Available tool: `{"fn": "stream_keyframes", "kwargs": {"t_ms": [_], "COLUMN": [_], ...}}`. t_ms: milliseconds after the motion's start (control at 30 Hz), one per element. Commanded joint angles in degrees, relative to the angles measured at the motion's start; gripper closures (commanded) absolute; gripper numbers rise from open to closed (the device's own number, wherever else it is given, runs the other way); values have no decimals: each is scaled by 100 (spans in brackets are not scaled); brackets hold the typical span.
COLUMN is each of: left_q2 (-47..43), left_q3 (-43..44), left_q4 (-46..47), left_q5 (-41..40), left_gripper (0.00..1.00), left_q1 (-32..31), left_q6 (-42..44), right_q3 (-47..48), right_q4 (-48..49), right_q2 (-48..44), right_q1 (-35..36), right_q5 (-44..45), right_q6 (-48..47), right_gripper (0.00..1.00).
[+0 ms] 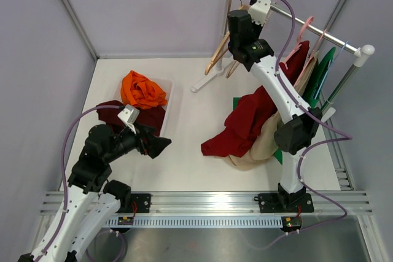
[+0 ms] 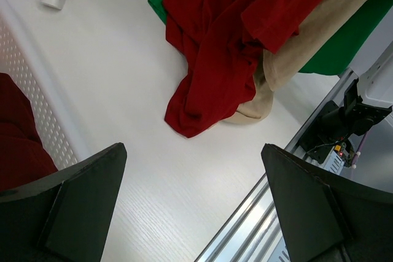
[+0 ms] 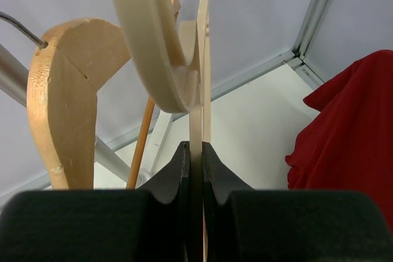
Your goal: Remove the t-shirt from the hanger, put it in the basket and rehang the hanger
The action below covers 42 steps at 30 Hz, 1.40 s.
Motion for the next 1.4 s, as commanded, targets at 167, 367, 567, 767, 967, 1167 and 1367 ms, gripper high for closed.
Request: {"fn": "stream_keyframes", "kwargs": {"t_ms": [167,367,567,767,967,1167,1367], "left_q2": [-18,53,-193,-299,-474,-589,-633], "left_q3": [-14,39,39,39,21,4,12], "left_q4": [130,-28,-37,-37,-28,-28,-72], "left_q5": [95,-72,-81,51,51,25,-19], "left_gripper": [1,1,1,1,1,1,1], "left_q1": [-19,-19,-28,-28,-265,-494,-828], "left_q6": [31,31,31,-4,-4,-4,23], "right_q3": [-478,-1207,-2410,-3581,-2863,-2423,-2509], "right_q4": [-55,-72,-248,-696,-1443,-1601,-1742], "right_q2": [-978,-2402,-3895,-4908,-4250,-3696,-3511], "right_q1": [-26,122,264,264,36,-306,-360], "right_q5": [-506,-1297,-1763,-964,-533,-577,-164], "right_q6": [353,494,818,1169,1424,1705,1856], "right_gripper": [27,12,12,57,75,32,32]}}
